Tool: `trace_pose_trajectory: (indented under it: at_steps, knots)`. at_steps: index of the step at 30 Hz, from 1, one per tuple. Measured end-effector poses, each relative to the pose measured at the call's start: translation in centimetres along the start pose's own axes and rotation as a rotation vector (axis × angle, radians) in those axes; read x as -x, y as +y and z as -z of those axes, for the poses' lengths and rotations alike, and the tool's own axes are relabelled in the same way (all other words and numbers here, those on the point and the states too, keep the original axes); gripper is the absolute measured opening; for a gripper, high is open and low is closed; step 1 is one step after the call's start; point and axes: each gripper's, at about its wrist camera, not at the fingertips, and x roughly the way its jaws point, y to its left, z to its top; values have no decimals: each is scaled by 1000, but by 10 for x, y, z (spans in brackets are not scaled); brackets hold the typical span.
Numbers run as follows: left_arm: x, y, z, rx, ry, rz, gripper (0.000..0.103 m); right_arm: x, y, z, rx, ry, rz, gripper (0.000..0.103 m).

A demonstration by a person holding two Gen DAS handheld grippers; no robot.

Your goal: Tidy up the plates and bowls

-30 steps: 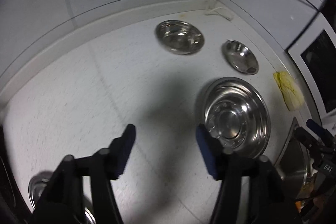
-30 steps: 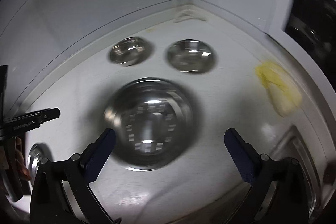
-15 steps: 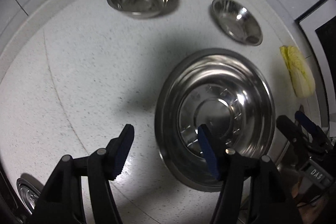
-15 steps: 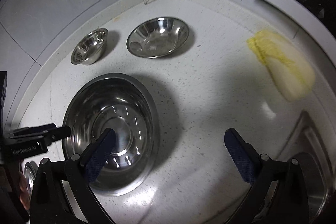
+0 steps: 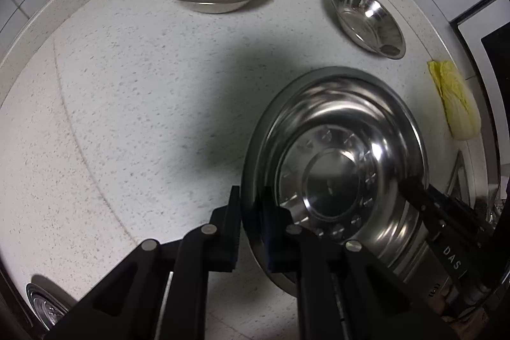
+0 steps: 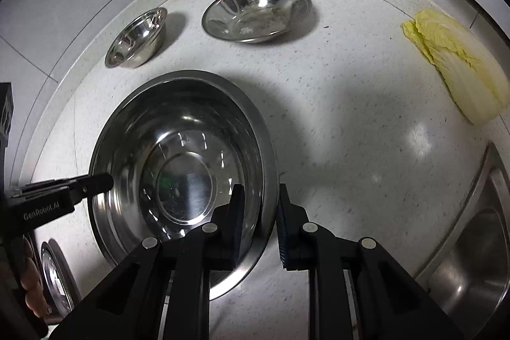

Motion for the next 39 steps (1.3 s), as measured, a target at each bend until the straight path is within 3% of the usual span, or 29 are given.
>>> trace_pose_trajectory:
  at_steps: [4, 11, 19, 24, 29, 39]
  knots:
    - [22, 19, 7, 15, -47, -20, 11, 15, 33, 3, 79, -24, 22, 17]
    - [65, 107, 27, 142, -120, -99, 11, 6, 123, -10, 227, 5, -81, 17]
    - [70, 219, 62, 371, -119, -164, 12, -29, 240, -5, 419, 76, -154, 18]
    - [65, 254, 79, 467, -113, -168, 12, -44, 287, 3, 511, 102, -170, 18]
    - [47, 267, 89, 510, -91, -155, 13, -60, 302, 8, 539, 131, -158, 18]
    - [48, 260, 86, 501, -121, -186, 13, -64, 294, 6, 494, 133, -177, 19]
